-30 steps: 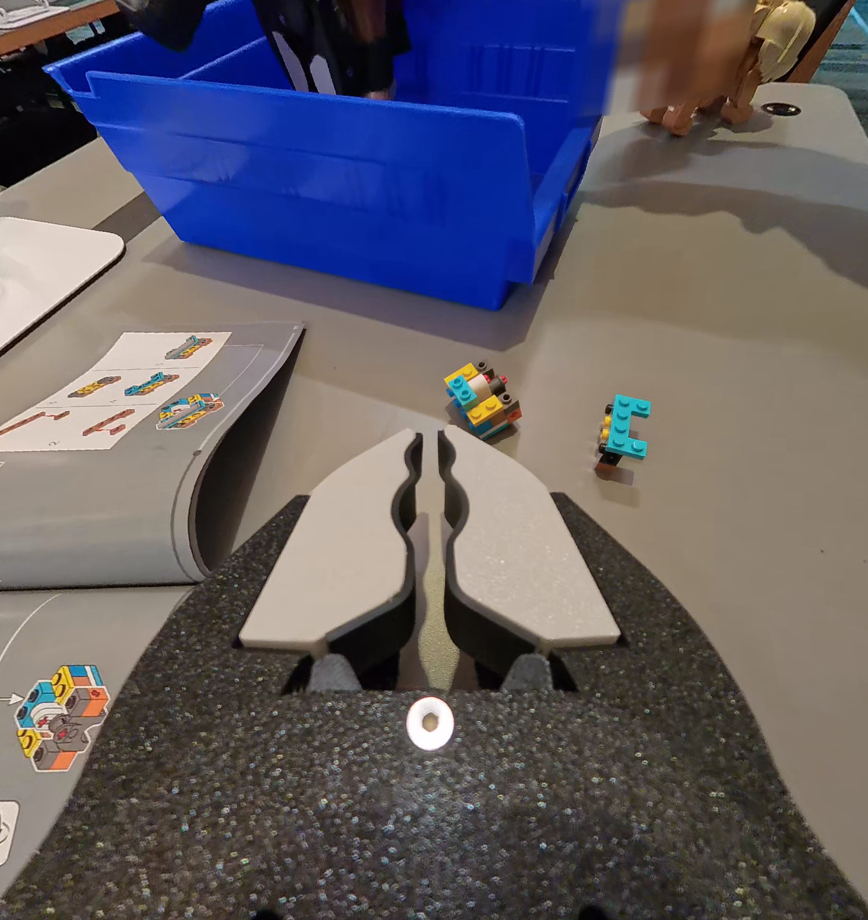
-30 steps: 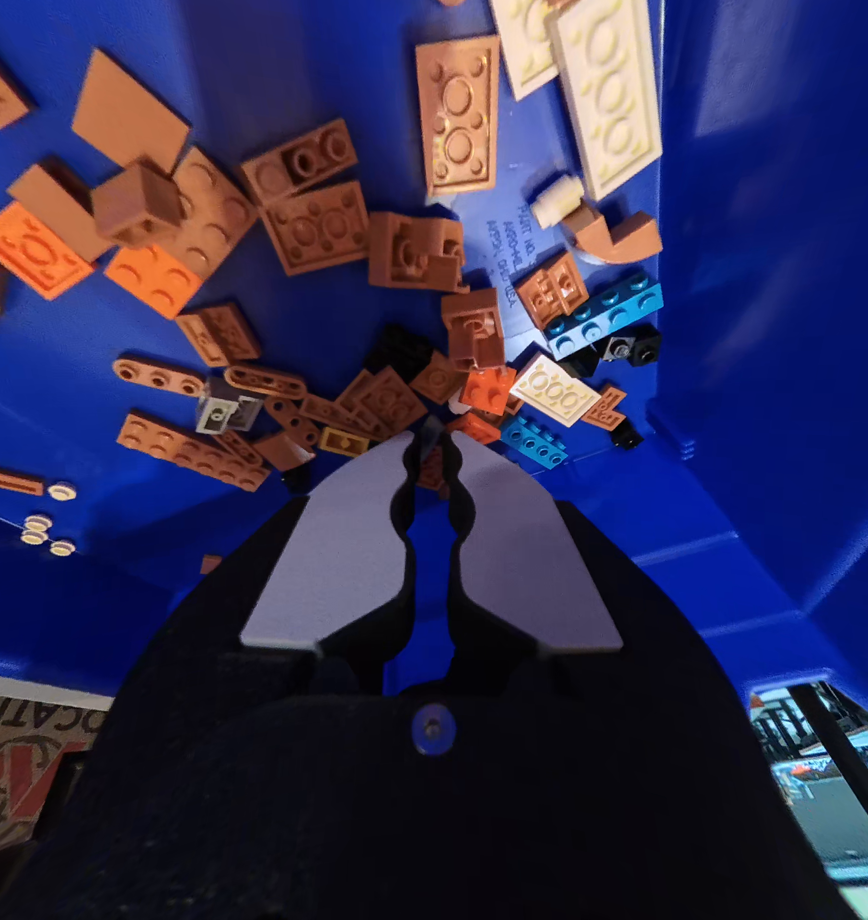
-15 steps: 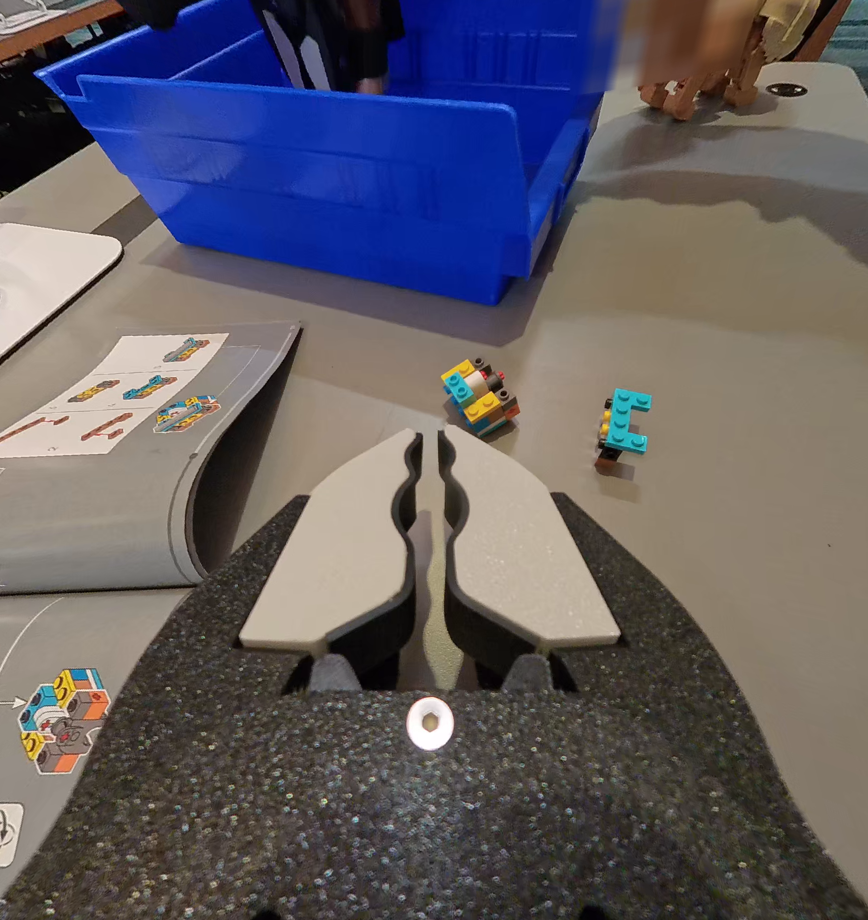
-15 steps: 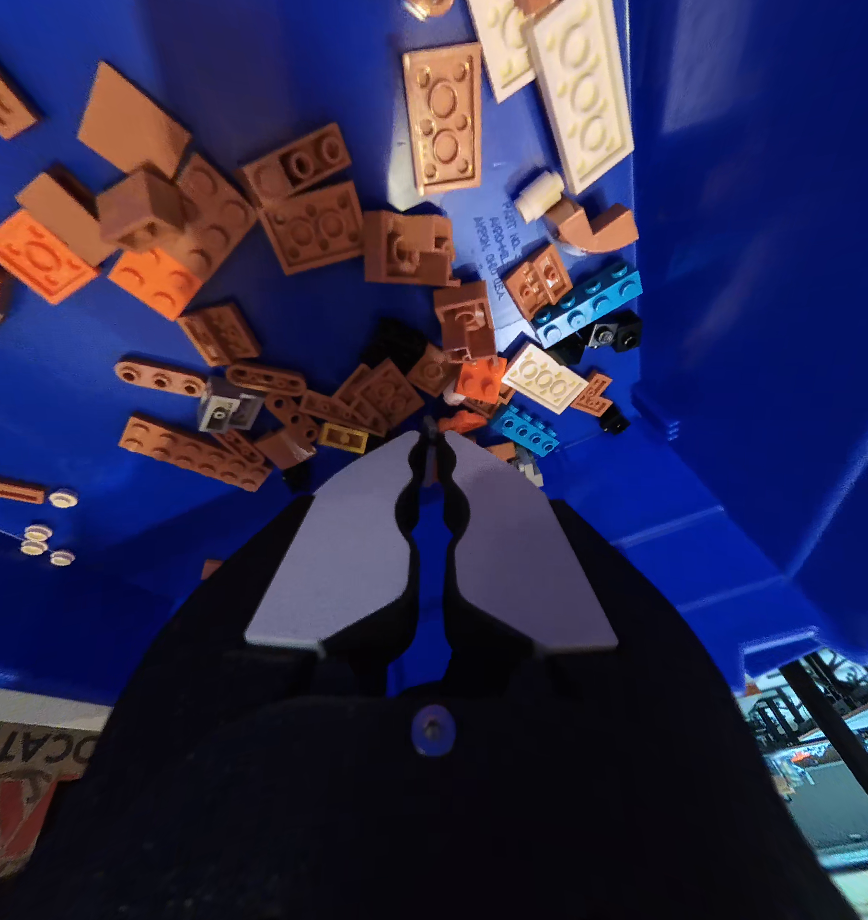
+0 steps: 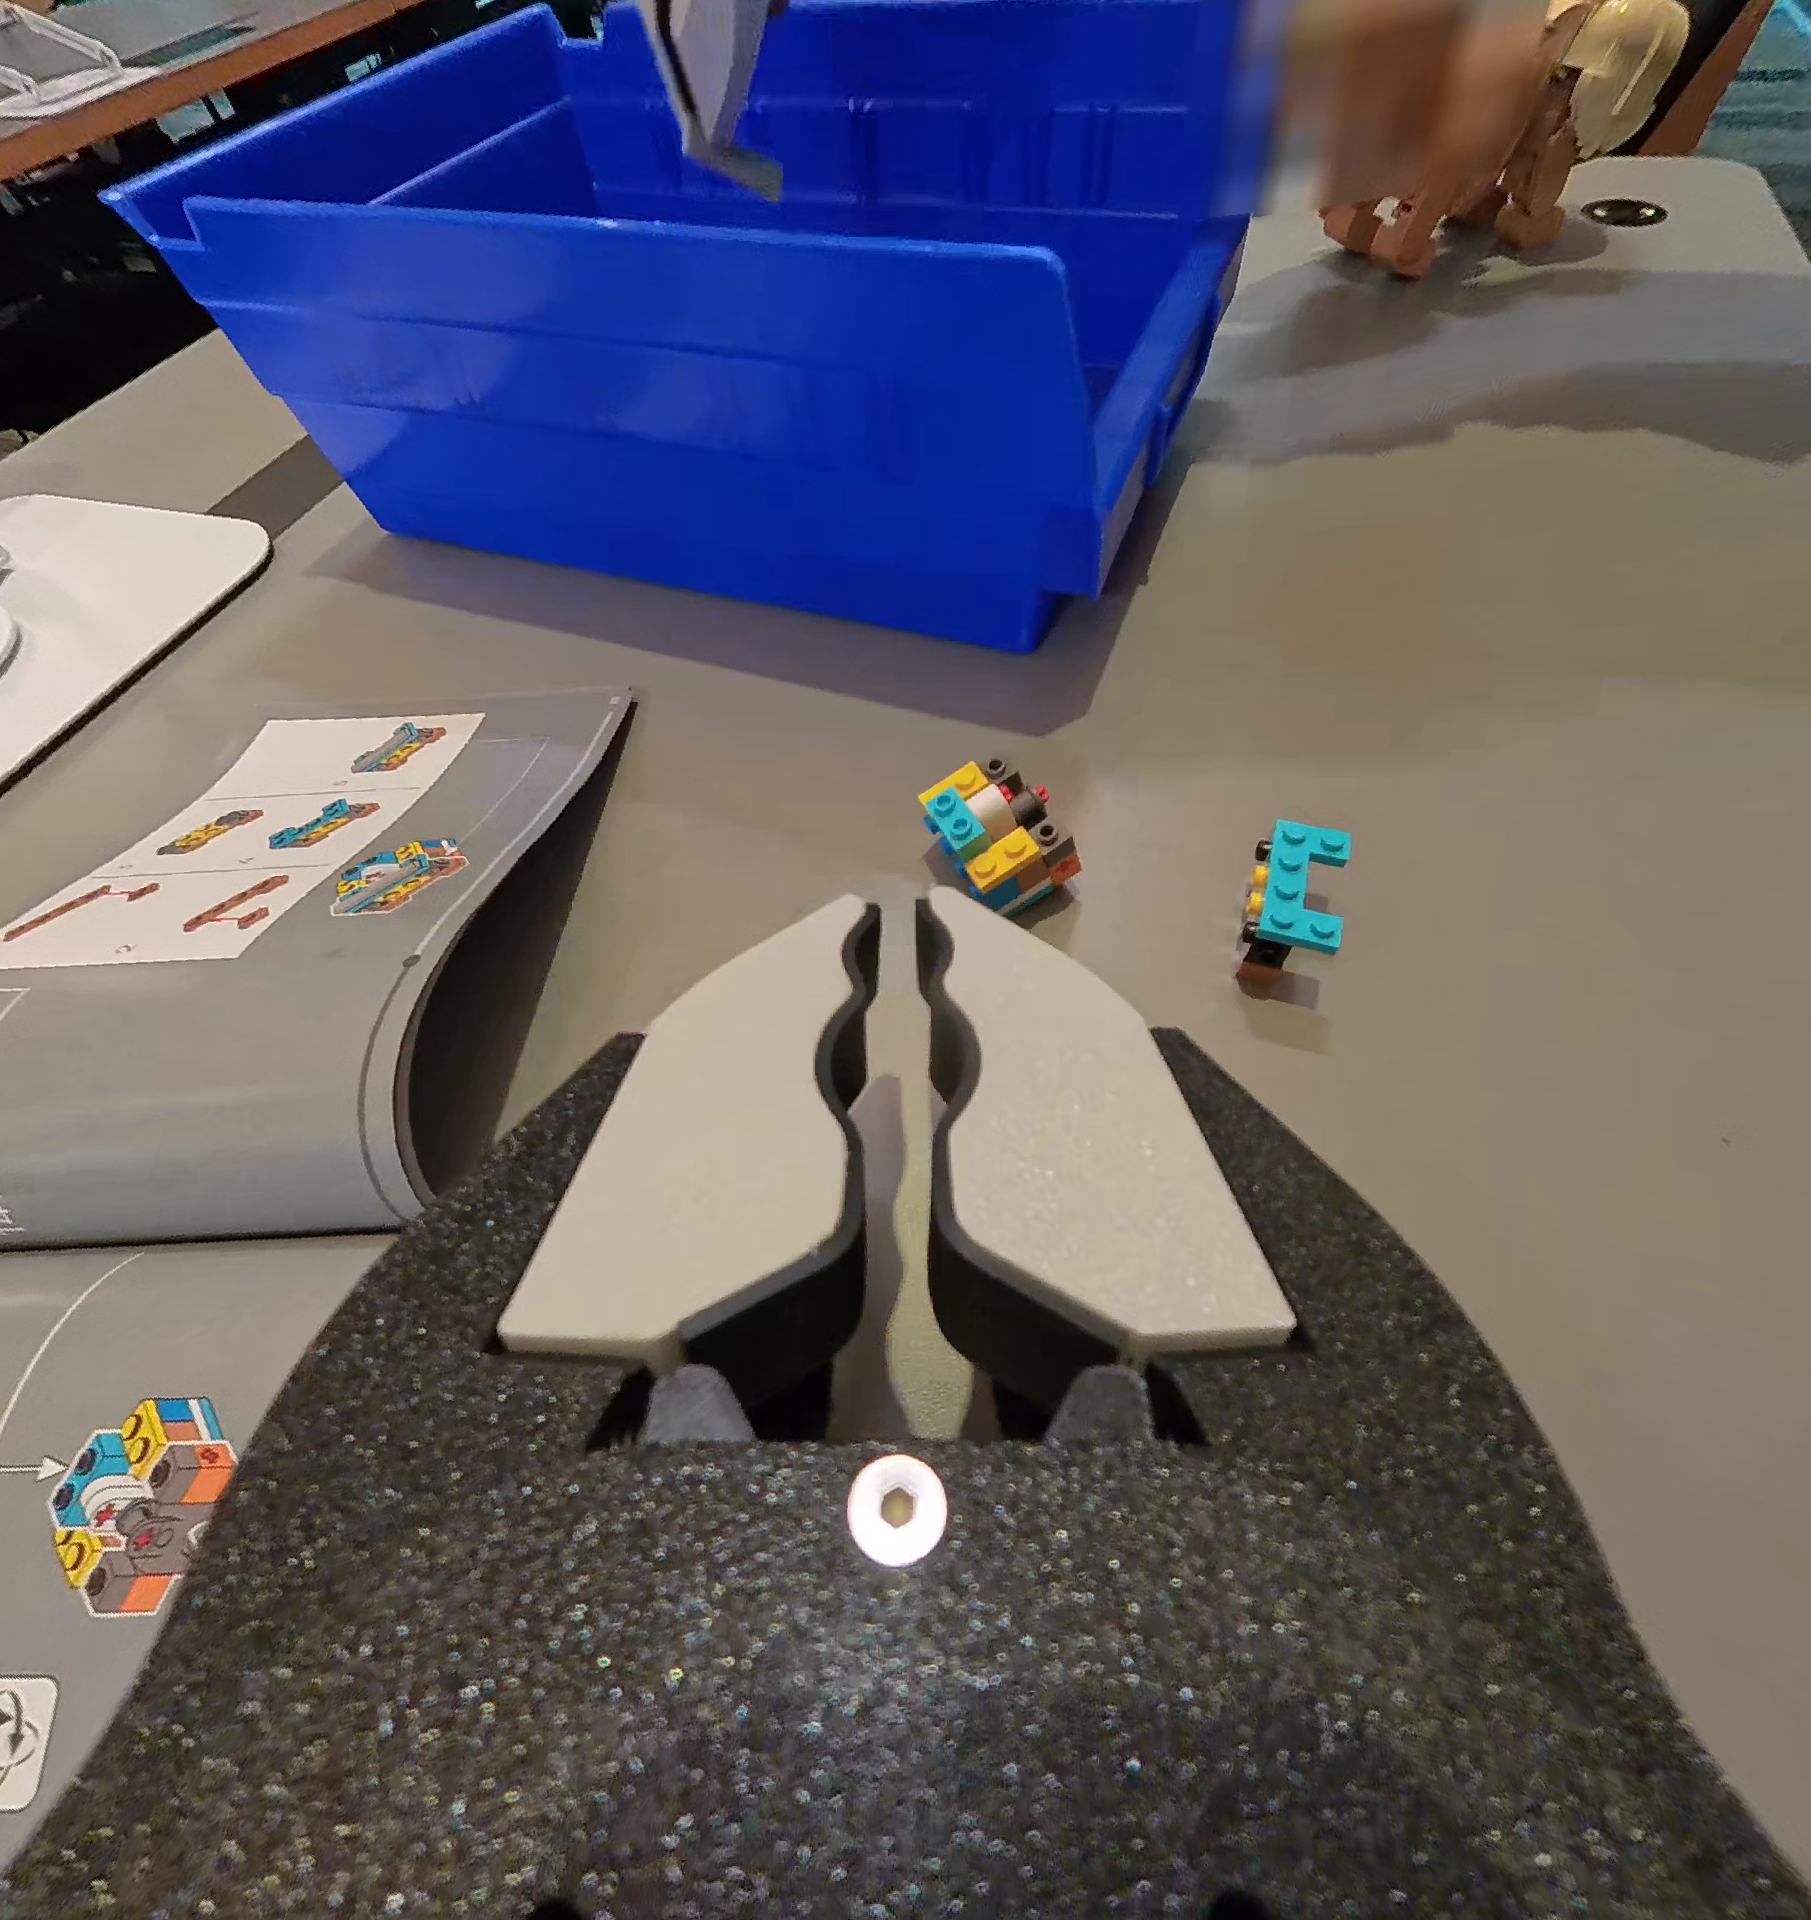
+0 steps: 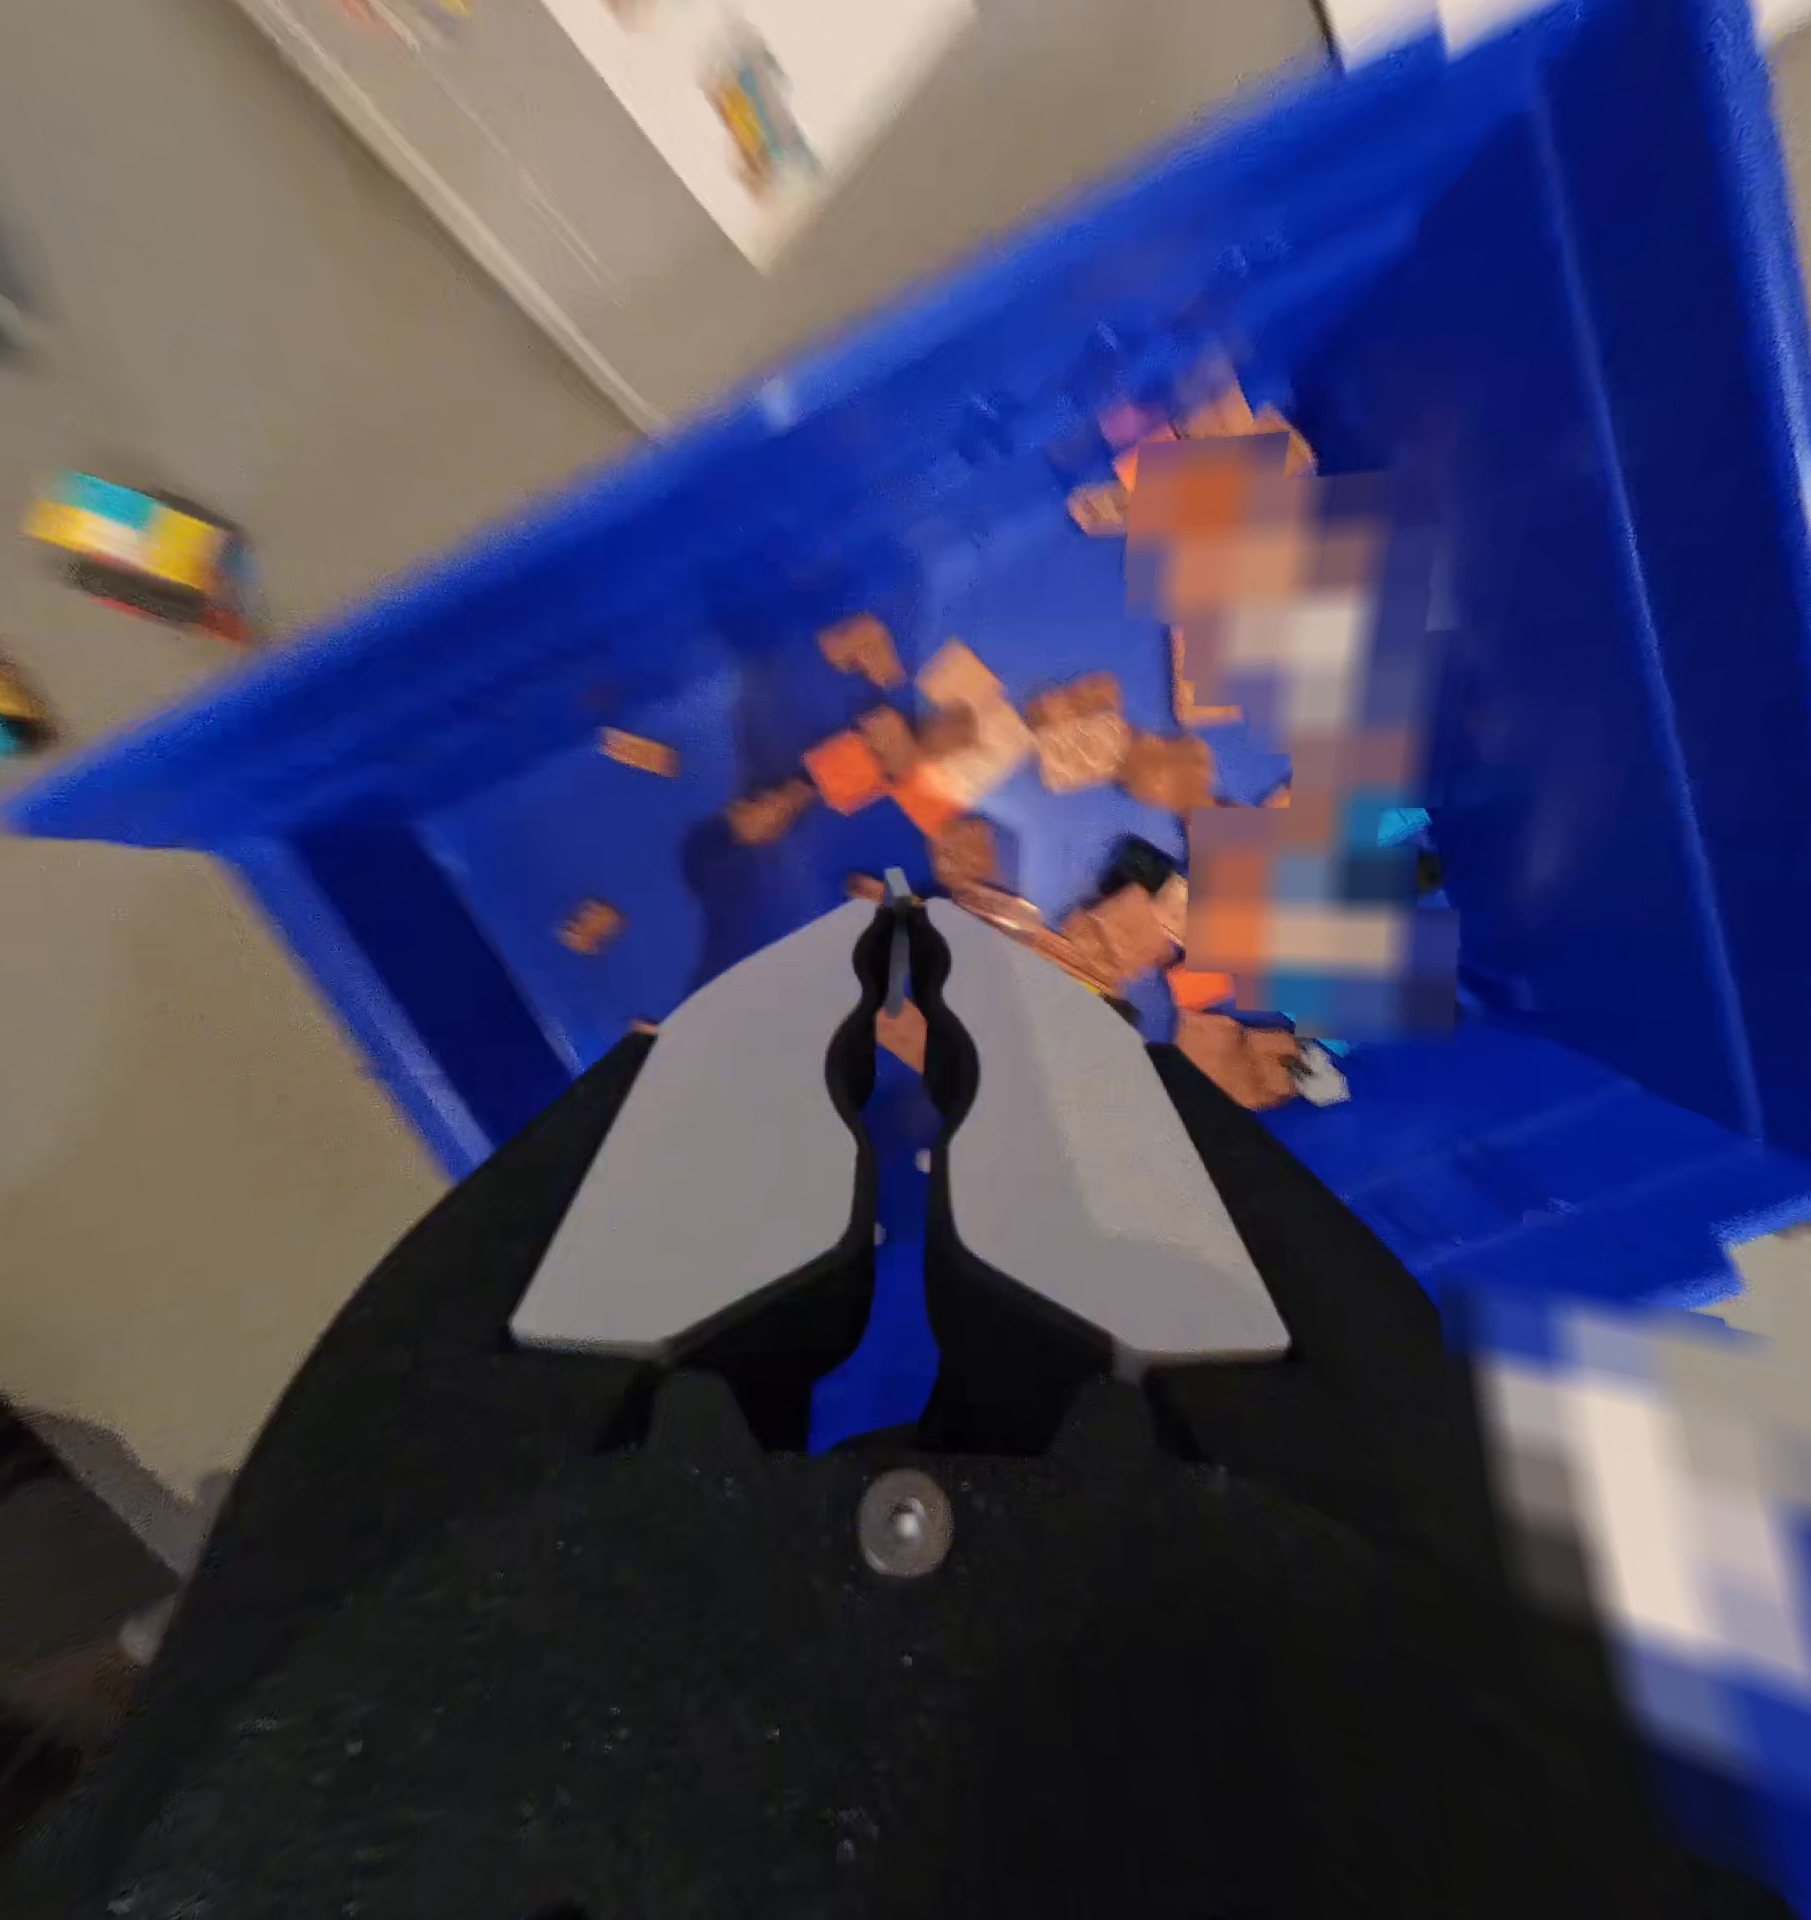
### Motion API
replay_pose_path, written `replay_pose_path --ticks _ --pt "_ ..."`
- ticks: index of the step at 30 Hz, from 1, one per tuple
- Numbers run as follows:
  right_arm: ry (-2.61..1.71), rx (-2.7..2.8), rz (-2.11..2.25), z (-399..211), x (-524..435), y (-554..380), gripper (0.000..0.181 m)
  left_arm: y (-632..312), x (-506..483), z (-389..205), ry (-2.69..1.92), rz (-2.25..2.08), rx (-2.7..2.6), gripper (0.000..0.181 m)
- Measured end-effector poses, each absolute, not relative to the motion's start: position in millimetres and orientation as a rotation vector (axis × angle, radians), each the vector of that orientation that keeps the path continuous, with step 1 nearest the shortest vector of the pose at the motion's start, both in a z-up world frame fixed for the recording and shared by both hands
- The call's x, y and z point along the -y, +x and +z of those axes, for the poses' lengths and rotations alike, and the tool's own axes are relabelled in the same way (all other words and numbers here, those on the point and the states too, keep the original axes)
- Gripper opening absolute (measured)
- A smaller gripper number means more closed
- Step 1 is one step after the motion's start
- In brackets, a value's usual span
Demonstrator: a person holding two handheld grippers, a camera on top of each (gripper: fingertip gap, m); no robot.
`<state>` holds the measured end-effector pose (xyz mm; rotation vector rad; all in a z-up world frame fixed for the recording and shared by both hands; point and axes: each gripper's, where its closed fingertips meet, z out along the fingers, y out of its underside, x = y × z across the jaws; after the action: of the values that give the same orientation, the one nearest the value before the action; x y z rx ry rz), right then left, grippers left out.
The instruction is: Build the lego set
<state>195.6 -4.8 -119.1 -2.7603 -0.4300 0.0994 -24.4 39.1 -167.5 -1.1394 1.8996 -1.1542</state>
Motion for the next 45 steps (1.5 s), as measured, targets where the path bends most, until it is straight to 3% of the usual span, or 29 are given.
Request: replay_pose_path --ticks 7,13,26,31,39,45 --pt "-2.186 0.335 0.403 -38.5 17.3 56.3 0.003 -28.3 -11.6 -138.7 -0.961 -1.327 -1.824 0.011" --pt "-1.955 0.201 0.614 -43.3 19.4 -21.9 0.003 -46.5 25.1 -89.8 -0.832 -1.763 -1.67 0.016" --pt "-1.824 0.007 0.778 -69.3 5.1 -42.2 0.003 -46.4 25.7 -89.1 -0.918 -1.877 -1.645 0.021" --pt "-1.812 0.029 0.779 -73.4 5.5 -46.0 0.003 -48.8 25.8 -90.4 -0.91 -1.904 -1.66 0.005" --pt "-1.815 0.187 0.619 -80.9 15.7 -45.3 0.013 -54.0 28.6 -97.9 -0.958 -1.959 -1.761 0.003" --pt "-1.805 0.43 0.408 -93.2 23.4 -35.2 0.021 -59.6 29.8 -114.2 -1.24 -2.042 -1.901 0.003"
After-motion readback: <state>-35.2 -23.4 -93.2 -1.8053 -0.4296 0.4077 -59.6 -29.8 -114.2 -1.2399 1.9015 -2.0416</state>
